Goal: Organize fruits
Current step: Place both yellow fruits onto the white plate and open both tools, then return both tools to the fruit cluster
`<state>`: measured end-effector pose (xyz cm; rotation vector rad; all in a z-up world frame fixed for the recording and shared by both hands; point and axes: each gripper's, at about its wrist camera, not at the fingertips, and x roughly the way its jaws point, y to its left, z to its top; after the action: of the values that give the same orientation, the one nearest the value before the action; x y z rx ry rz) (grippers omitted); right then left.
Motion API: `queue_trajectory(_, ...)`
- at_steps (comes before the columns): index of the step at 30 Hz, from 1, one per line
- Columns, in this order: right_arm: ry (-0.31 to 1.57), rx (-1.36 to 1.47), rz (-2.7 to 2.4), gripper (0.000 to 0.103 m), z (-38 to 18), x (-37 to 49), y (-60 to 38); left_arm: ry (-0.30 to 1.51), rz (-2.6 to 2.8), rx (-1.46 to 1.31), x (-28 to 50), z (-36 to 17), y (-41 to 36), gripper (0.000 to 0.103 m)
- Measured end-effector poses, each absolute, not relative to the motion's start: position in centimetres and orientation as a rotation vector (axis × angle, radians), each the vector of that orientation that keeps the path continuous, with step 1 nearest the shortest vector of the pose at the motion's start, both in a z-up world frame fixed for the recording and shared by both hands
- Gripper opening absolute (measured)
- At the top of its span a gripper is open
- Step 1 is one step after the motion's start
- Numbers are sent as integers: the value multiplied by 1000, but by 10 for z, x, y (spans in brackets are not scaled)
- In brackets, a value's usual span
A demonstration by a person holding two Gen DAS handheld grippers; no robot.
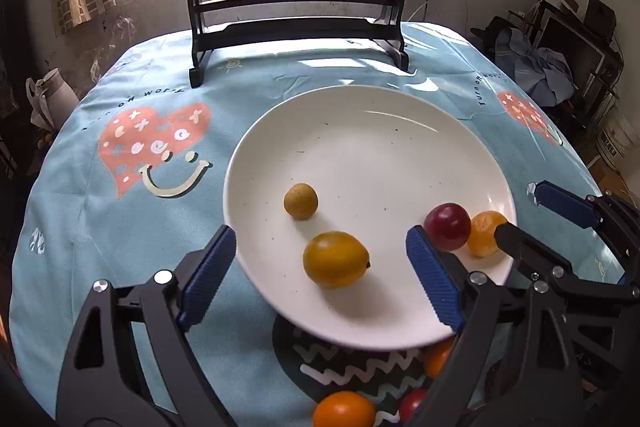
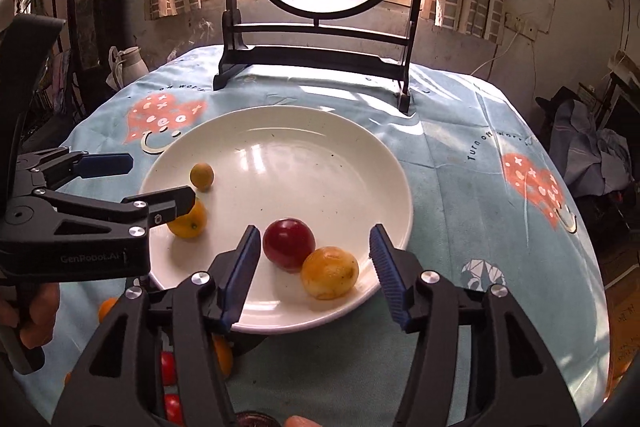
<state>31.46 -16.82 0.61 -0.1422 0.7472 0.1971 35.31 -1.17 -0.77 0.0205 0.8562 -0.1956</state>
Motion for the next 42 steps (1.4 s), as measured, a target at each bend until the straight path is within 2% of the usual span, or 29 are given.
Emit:
queue_trajectory(3, 706, -159, 188, 64, 19, 289, -165, 837, -197, -4, 323, 1, -4, 93)
queue_trajectory(13, 652, -200, 203, 65, 41, 216, -149, 776, -171, 9, 222, 15, 10, 96)
queue_trajectory(17, 658, -193, 215, 66, 35, 188, -151, 765, -170, -2, 187, 10, 16, 98)
queue_trajectory(22, 745, -84, 213, 66, 4, 157, -175, 818, -165, -16, 154, -23, 21, 98)
queue_trajectory(28, 841, -41, 196, 65, -31, 145, -190, 871, -159, 6, 137, -53, 17, 98)
queue_trajectory(42, 929, -36, 226, 65, -54, 166, -181, 859, -169, 52, 136, -58, 11, 98)
